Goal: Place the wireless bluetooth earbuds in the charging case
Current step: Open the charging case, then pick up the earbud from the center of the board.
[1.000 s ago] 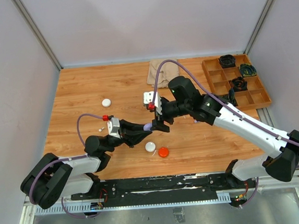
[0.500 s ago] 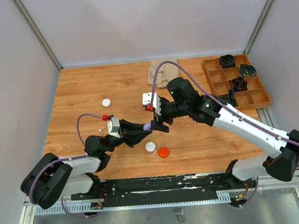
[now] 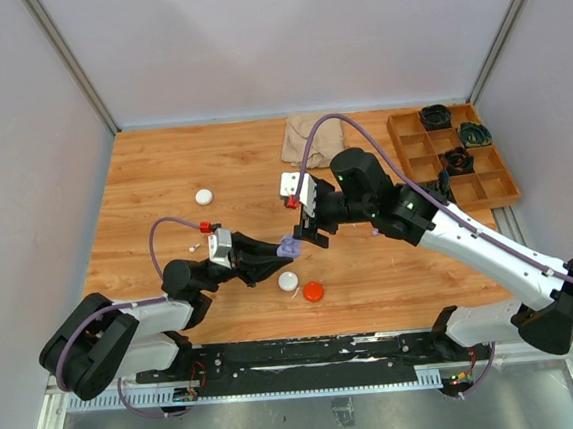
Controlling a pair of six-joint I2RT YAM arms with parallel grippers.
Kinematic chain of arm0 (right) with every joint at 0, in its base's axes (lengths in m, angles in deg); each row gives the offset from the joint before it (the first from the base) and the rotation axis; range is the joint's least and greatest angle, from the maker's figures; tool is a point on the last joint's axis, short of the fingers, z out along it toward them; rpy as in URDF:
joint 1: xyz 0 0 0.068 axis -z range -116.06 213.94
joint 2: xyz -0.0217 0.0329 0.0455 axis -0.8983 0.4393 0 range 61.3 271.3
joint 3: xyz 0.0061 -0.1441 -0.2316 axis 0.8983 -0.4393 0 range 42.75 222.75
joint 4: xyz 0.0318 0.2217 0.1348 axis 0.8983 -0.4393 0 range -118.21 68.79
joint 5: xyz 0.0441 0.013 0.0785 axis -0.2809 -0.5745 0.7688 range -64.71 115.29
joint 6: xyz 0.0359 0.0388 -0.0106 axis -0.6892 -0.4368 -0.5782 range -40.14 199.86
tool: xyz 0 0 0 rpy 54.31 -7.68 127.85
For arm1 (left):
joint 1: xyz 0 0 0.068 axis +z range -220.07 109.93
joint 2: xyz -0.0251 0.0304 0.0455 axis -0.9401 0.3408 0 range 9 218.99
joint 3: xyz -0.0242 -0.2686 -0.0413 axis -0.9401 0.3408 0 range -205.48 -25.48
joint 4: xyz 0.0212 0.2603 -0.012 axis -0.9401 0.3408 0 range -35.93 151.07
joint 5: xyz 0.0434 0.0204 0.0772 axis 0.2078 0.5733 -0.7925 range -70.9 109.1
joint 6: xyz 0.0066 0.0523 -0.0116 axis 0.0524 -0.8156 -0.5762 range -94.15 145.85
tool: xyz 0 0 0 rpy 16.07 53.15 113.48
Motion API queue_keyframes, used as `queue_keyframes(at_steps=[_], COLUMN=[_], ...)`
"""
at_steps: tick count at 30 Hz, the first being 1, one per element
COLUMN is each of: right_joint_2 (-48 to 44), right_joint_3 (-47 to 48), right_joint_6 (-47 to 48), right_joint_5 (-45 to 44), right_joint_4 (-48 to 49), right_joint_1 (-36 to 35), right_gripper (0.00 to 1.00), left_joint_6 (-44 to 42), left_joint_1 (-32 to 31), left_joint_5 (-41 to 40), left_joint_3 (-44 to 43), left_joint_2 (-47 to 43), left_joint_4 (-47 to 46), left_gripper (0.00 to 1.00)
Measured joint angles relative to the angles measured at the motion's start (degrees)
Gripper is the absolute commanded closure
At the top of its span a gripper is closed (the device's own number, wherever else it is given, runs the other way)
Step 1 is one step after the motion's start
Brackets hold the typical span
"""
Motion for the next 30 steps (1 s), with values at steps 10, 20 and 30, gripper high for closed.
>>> queue_keyframes(at_steps=[10, 20, 30], right_joint_2=[-0.15, 1.9, 7.78], right_joint_3=[0.0, 0.07, -1.07], right_joint_6=[-0.57, -6.91, -16.26], right_joint_5=[-1.36, -5.14, -7.72], right_joint_4=[0.2, -0.81, -4.44], right_joint_1=[0.0, 4.33, 13.66], right_gripper=[0.27, 0.29, 0.3], left_joint_6=[-4.31, -14.6, -18.73], left_joint_1=[0.0, 0.0, 1.14], left_joint_5=[0.68, -6.97, -10.62], left_joint_3=[0.79, 7.02, 8.09], left_joint_2=[0.02, 1.51, 1.53], left_joint_4=[-0.07, -0.04, -0.07], left_gripper=[1.0, 1.0, 1.0])
